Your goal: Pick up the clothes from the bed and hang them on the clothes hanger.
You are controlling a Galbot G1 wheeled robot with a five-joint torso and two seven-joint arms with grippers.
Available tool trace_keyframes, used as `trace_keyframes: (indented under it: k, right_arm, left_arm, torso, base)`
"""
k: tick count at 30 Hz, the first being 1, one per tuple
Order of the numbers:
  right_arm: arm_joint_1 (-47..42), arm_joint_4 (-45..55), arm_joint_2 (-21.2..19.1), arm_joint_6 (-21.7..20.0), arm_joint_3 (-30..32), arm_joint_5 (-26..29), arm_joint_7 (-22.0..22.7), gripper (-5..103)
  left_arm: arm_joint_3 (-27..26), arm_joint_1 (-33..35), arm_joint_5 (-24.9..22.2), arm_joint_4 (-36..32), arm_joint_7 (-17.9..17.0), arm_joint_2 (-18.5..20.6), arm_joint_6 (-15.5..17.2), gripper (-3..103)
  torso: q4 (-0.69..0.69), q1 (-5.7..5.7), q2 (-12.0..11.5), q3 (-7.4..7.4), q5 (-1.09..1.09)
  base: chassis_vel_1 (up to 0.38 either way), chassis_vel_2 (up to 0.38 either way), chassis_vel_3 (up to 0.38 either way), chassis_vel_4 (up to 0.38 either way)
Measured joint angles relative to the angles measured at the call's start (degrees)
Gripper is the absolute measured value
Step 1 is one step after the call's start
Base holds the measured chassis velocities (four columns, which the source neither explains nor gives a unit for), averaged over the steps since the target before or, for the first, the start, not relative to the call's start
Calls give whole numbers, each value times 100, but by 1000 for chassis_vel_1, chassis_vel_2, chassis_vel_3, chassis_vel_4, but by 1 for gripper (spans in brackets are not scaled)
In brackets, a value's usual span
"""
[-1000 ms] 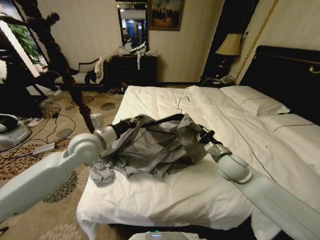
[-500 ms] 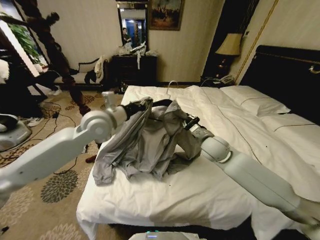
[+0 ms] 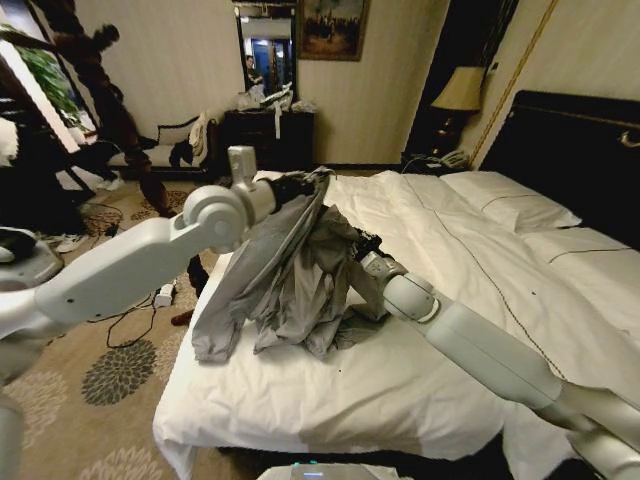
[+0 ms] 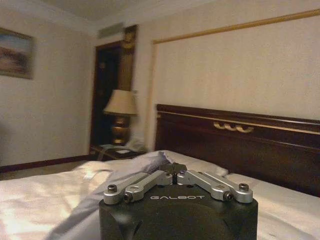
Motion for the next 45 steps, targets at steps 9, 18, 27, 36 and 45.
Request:
trace_keyframes:
  k: [9, 18, 27, 36, 45]
  right_arm:
    - [-16, -213, -46, -106, 220, 368, 107, 18]
    - [160, -277, -18, -115, 158, 424, 117, 18]
    - [342, 136, 174, -346, -193, 445, 277, 18]
    - [-17, 156, -24, -240, 74, 416, 251, 18]
    - [-335, 230, -134, -91, 350, 327, 220, 18]
  left_arm:
    - [-68, 588, -122, -1312, -230, 679, 16, 0]
    - [-487, 1296, -36, -1882, -256, 1167, 40, 0]
    - [-288, 1479, 171, -1702, -363, 818, 246, -2]
    - [-666, 2445, 510, -2235, -81, 1567, 823, 30]
    - [-780, 3149, 1611, -2710, 341, 2480, 732, 68]
  torso:
    - [2, -1, 0, 0, -4]
    - [2, -1, 1, 0, -5]
    - [-2, 0, 1, 0, -1]
    - [1, -1, 1, 0, -2]
    - [2, -2, 1, 0, -3]
  base:
    - [0, 0, 0, 0]
    - [0, 0, 0, 0]
    - [0, 0, 0, 0]
    - [0, 0, 0, 0]
    - [0, 0, 0, 0]
